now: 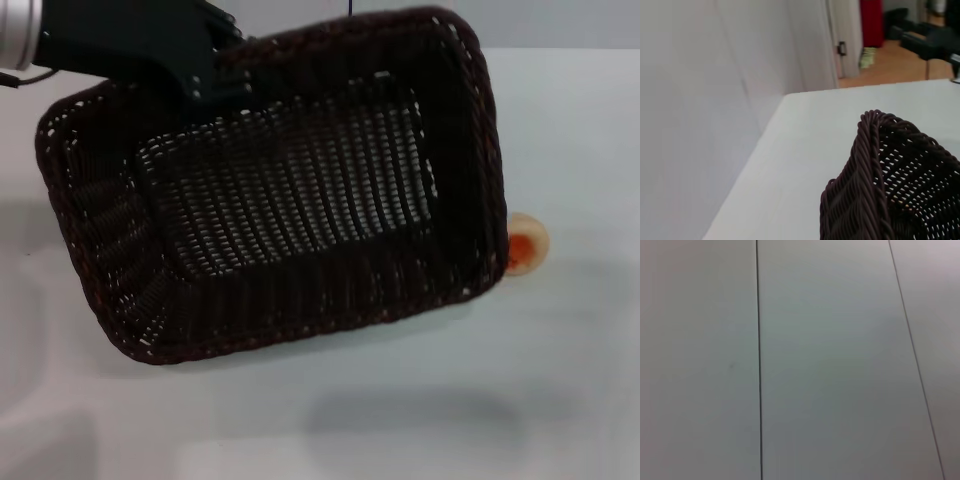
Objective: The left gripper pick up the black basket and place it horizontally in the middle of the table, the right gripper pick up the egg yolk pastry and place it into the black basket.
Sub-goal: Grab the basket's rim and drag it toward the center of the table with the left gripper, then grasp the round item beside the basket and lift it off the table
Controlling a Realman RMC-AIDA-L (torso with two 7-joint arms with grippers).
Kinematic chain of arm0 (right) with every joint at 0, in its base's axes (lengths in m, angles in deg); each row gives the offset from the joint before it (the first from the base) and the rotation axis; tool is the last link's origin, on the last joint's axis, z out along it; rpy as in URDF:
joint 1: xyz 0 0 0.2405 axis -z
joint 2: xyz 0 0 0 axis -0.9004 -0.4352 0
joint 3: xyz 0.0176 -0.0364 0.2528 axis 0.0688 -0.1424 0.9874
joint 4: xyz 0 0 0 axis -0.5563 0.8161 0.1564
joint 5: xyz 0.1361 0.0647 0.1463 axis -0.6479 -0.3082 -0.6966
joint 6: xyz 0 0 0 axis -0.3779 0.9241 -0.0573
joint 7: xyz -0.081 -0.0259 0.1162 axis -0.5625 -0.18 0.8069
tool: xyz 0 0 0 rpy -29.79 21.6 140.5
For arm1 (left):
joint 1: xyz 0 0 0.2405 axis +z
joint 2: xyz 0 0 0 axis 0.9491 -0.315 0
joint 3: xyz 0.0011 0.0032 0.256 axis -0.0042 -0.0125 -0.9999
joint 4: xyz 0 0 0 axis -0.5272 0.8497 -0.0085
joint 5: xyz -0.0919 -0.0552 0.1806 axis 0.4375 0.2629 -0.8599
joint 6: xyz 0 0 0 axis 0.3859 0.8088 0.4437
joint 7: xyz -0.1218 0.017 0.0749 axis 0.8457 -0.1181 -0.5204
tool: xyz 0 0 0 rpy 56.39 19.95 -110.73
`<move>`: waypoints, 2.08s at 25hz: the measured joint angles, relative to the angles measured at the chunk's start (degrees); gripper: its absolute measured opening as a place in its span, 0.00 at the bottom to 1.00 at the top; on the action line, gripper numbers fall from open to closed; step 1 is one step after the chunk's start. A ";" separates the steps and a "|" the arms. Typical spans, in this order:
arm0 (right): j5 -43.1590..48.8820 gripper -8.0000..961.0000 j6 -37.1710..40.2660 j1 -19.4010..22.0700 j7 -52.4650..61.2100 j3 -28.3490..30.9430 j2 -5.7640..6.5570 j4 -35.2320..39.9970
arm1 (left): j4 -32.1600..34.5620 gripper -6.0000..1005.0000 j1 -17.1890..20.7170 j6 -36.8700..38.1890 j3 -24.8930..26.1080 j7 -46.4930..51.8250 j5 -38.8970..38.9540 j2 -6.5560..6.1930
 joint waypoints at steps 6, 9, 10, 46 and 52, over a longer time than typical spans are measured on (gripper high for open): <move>0.00 0.55 0.61 0.82 0.00 -0.16 0.00 -0.35 | 1.59 0.20 -0.77 0.13 -2.94 -2.53 -0.13 0.12; 0.00 0.55 0.89 1.03 0.00 -0.35 0.00 -0.40 | 3.17 0.20 -1.61 0.35 -3.33 -2.58 -0.19 0.15; 0.00 0.55 1.04 1.12 0.00 -0.48 0.00 -0.42 | 3.76 0.20 -1.90 0.37 -3.37 -2.60 -0.24 0.15; -0.08 0.55 0.49 2.05 0.62 -6.42 -0.04 -1.13 | 9.65 0.45 9.63 10.34 10.19 -4.58 31.40 0.41; -4.47 0.55 -3.96 0.11 1.17 -14.42 -0.14 -1.91 | 12.17 0.45 16.22 13.26 11.86 -6.65 42.06 0.61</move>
